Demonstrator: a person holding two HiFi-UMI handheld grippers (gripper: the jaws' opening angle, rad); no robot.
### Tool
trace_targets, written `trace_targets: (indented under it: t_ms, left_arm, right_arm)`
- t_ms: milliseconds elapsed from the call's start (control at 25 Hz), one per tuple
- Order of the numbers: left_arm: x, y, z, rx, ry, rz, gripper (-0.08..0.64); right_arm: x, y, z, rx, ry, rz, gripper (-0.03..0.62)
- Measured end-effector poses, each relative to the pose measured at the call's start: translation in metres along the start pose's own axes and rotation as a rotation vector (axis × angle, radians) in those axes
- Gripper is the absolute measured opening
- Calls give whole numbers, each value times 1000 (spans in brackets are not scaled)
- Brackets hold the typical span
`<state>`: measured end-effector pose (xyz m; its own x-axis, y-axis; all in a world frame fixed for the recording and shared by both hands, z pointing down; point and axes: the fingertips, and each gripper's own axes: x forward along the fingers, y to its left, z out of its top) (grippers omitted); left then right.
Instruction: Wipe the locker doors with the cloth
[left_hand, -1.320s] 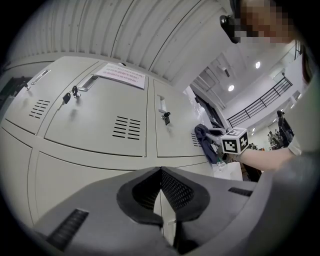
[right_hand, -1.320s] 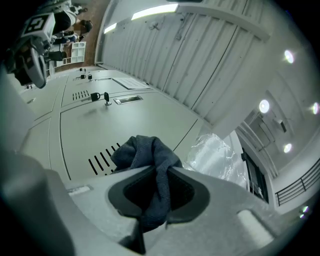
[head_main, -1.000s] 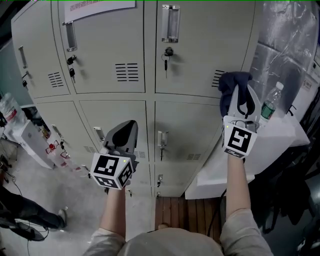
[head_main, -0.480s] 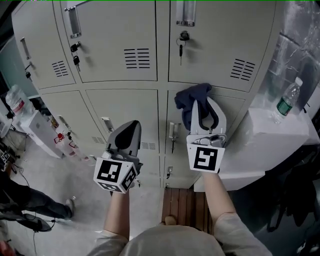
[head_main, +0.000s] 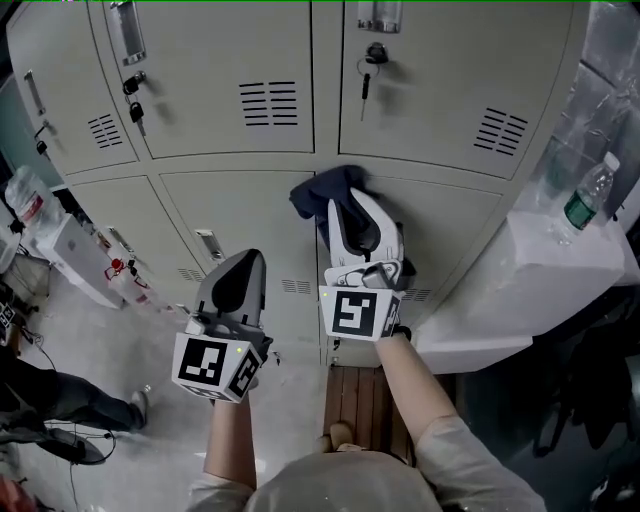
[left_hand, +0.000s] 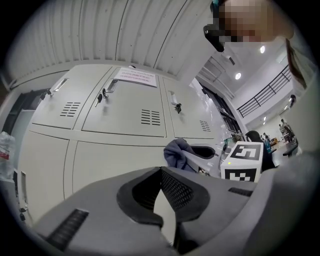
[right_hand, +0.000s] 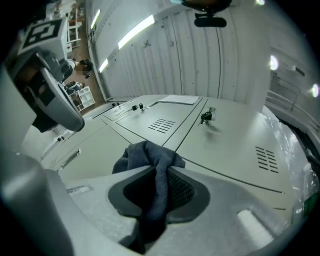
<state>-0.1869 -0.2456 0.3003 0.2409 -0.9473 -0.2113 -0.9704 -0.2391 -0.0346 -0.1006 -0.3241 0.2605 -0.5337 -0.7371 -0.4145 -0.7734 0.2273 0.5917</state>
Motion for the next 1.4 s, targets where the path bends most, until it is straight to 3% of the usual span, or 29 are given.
trace_targets:
  t_ms: [400, 880, 1200, 1400]
  left_arm:
    - [16, 2, -13, -3, -2, 5, -2]
    - [38, -20, -29, -27, -5, -62, -2]
    - [49, -35, -32, -41, -11, -99, -2]
    - [52, -43, -32, -43, -12, -124, -2]
  right_arm:
    - [-21, -35, -25, -34, 51, -21, 64]
    - [-57, -97, -61, -71, 131, -111, 67]
    - [-80, -139, -85, -44, 211, -191, 67]
    - [-91, -165, -97, -46, 198, -211, 67]
